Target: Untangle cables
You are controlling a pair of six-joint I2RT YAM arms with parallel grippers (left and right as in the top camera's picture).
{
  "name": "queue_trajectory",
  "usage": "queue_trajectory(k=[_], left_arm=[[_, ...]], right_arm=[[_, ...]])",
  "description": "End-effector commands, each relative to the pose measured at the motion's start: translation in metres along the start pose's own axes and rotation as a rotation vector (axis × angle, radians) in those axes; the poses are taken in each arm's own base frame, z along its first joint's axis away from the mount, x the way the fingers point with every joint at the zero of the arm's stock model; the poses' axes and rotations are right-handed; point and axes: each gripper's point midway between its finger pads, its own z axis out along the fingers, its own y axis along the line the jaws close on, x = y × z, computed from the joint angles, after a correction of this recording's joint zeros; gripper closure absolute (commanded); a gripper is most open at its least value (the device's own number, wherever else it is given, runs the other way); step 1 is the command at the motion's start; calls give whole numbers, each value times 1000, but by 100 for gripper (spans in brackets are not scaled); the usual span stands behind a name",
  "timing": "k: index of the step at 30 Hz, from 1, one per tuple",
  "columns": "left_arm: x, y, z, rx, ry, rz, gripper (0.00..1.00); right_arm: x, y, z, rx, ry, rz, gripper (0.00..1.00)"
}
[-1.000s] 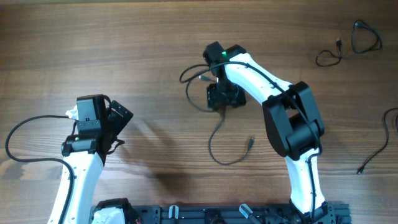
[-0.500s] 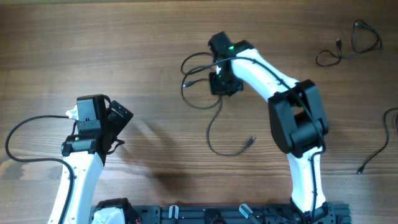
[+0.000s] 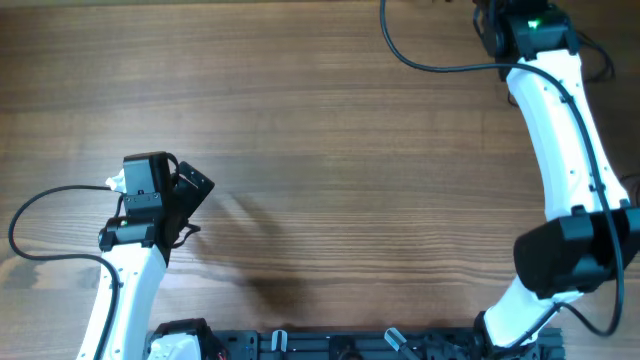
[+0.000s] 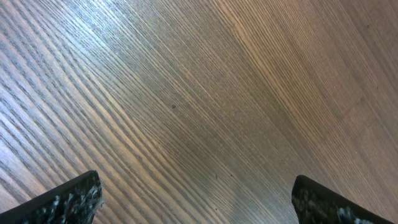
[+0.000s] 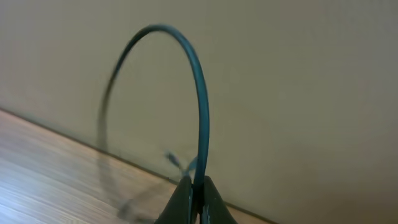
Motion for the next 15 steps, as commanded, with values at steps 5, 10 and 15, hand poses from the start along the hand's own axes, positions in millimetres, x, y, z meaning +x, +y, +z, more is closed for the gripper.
queue_trajectory(k=[5,10,15], left_arm=[[-1,0,-1,7,-4,-14,0],[-1,0,-1,7,-4,-14,0],[-1,0,-1,7,-4,-14,0]], right_arm=[[50,-48,22,149,108,11,96],[65,-61,33,171,119,-4,96],[165,-73,65,154,324,97,96]])
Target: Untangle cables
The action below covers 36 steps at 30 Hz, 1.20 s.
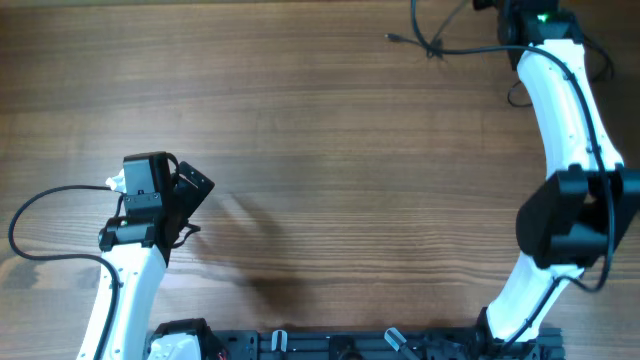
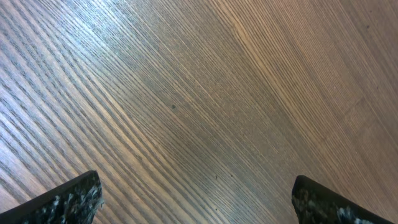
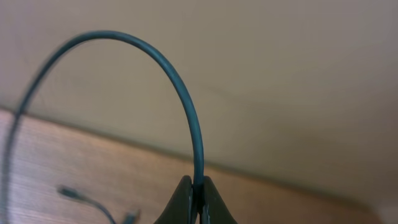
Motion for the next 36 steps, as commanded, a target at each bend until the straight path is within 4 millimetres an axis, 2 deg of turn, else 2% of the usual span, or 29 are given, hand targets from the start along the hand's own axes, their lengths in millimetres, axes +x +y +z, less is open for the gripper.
queue_trajectory(k=[1,3,7,8,9,11,12,14,17,19,20,22,24,25,26,28,32,33,36], left_arm=[[-1,0,-1,7,-4,-14,0],[-1,0,-1,7,-4,-14,0],[-1,0,-1,7,-4,-14,0],[-1,0,-1,7,-4,-14,0],[-1,0,-1,7,-4,-14,0],[-1,0,-1,7,-4,-14,0],[-1,0,-1,7,-4,-14,0],[-1,0,-1,7,-4,-14,0],[-1,0,-1,7,-4,-14,0],[-1,0,-1,7,-4,-14,0],[-1,0,-1,7,-4,-14,0],[-1,0,-1,7,-4,-14,0],[-1,0,-1,7,-4,-14,0],[-1,0,-1,7,-4,-14,0],[-1,0,-1,7,-4,-14,0],[-1,0,-1,7,-4,-14,0],[-1,0,-1,7,-4,-14,0],[-1,0,-1,7,-4,-14,0],[-1,0,-1,7,-4,-14,0]], right_arm=[[74,5,49,-60,142,89,96],[103,21,69,-144,172,106,95],[171,46,106,-187,283,118,95],[194,55,115,-199,324,132,90],[204,59,118,-194,349,197,60],[200,55,119,-169,341,242,22],[190,49,117,-157,319,249,0],[142,25,100,-103,235,238,0],[71,-11,56,-19,113,228,0],[13,-33,1,7,14,226,0],[-5,-39,-19,16,-17,225,0],[-51,-56,-78,43,-119,222,0],[-88,-68,-130,71,-220,219,0],[-100,-73,-150,81,-256,217,0],[-119,-79,-185,100,-321,212,0],[-134,-83,-236,111,-377,210,0],[-137,-82,-304,120,-418,212,0],[-137,-76,-323,102,-449,204,0],[-135,-56,-353,25,-542,173,0]])
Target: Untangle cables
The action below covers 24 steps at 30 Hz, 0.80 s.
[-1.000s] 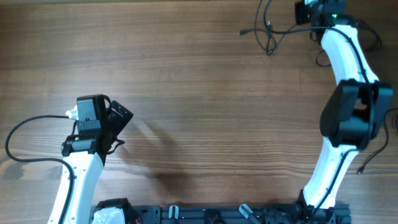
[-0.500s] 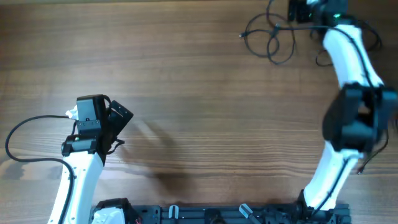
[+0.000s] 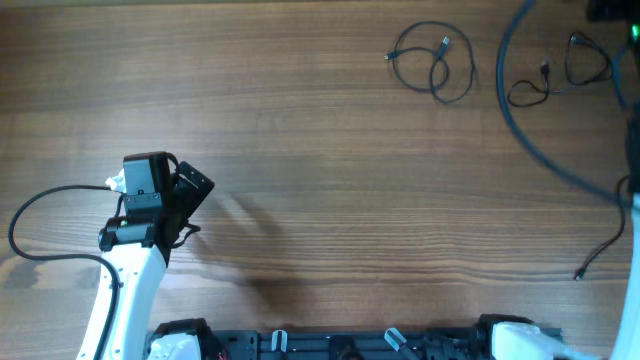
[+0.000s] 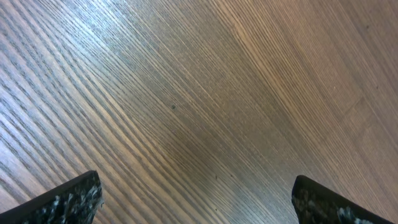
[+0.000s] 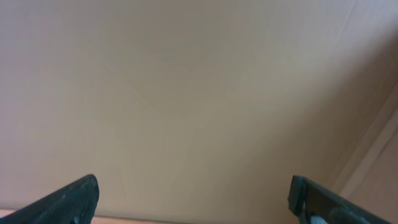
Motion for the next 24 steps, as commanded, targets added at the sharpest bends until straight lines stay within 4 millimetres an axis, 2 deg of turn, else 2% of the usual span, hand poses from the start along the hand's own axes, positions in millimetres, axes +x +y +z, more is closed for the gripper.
queue_trajectory(k=[1,2,4,7,11,13,16,19,24], left_arm=[[-1,0,-1,7,-4,-14,0],[-1,0,-1,7,-4,-14,0],[-1,0,-1,7,-4,-14,0],[-1,0,-1,7,-4,-14,0],[-1,0,-1,7,-4,-14,0],[-1,0,-1,7,-4,-14,0],[-1,0,-1,7,-4,-14,0],[-1,0,-1,7,-4,-14,0],[-1,0,-1,7,-4,-14,0]], right_arm=[[-3,20,-43,-89,-90,10,0],[4,22,-51,-85,-90,8,0],[32,20,-73,-40,-68,11,0],[55,22,-107,-9,-124,8,0],[71,28,-155,2,-224,4,0],[61,28,-181,15,-298,-2,0],[33,25,-230,45,-444,-16,0],[15,23,-288,83,-584,-43,0],[5,25,-363,182,-687,-265,0]])
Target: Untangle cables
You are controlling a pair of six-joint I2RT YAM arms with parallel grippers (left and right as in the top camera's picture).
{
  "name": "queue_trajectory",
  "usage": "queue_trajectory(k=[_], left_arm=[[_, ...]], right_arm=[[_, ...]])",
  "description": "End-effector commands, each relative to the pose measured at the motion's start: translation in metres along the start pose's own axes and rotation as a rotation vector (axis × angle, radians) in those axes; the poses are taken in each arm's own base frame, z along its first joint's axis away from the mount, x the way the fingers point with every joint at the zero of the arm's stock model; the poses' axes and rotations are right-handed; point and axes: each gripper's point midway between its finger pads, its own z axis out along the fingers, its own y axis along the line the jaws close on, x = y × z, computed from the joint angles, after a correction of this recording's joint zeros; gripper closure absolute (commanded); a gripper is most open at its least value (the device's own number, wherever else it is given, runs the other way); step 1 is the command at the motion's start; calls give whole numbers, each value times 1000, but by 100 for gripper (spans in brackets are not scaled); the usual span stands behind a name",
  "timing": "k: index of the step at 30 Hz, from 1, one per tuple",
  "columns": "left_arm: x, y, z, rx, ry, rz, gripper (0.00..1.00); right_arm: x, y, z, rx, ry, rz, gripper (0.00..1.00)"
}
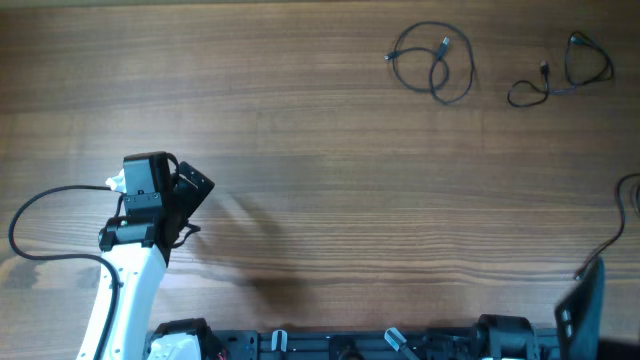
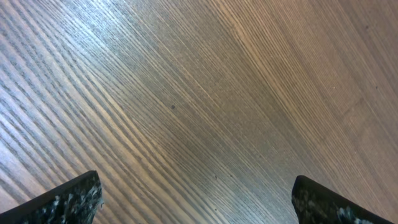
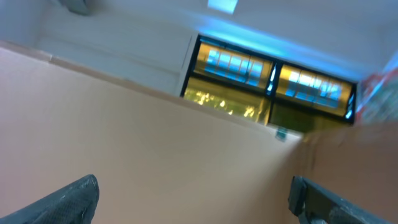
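Two thin dark cables lie apart at the table's far right in the overhead view: a coiled cable [image 1: 433, 62] and a smaller looped cable [image 1: 560, 76], not touching each other. My left gripper [image 1: 192, 188] rests at the left side, far from both. In its wrist view the left gripper [image 2: 196, 199] is open over bare wood. My right gripper [image 3: 193, 199] is open and empty, pointing up at a wall and lit windows. Only a dark part of the right arm [image 1: 584, 305] shows, at the bottom right corner.
The wooden table [image 1: 320, 170] fills the overhead view. The left arm's own black lead [image 1: 40, 225] loops at the left edge. Another dark lead [image 1: 622, 225] runs along the right edge. The arms' base rail [image 1: 340, 345] lines the near edge.
The right arm has left the far right edge; only a dark part of it shows at the bottom right corner. Its wrist camera now faces higher, toward windows. Both cables and the left arm are unchanged.
My right gripper was shut on a dark cable held up in a loop at the far right. It was still shut on it half a second later. Then it was open and two cables lay apart on the table. Now the right arm is drawn back.
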Motion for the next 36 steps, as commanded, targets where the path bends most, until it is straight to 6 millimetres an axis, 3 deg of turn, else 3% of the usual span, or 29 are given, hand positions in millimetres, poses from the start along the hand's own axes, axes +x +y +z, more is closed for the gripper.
queue_trajectory(k=[1,9,12,15,18,19,20,21,25,31,36], left_arm=[[-1,0,-1,7,-4,-14,0],[-1,0,-1,7,-5,-14,0],[-1,0,-1,7,-4,-14,0],[-1,0,-1,7,-5,-14,0],[-1,0,-1,7,-5,-14,0],[-1,0,-1,7,-5,-14,0],[-1,0,-1,7,-5,-14,0],[-1,0,-1,7,-4,-14,0],[-1,0,-1,7,-4,-14,0],[-1,0,-1,7,-4,-14,0],[-1,0,-1,7,-5,-14,0]], right_arm=[[-45,-12,-42,58,-107,-156,0],[-88,-18,-61,71,-225,-174,0],[-91,-8,-61,31,-247,-323,0],[-79,11,-54,-30,-255,-625,0],[-30,24,-43,-125,-112,-659,0],[-9,34,-41,-191,-58,-602,0],[22,52,-38,-292,20,-420,0],[37,58,-36,-315,56,-340,0],[133,88,-29,-394,280,-57,0],[211,109,-19,-347,326,223,0],[273,126,-31,-323,390,342,0]])
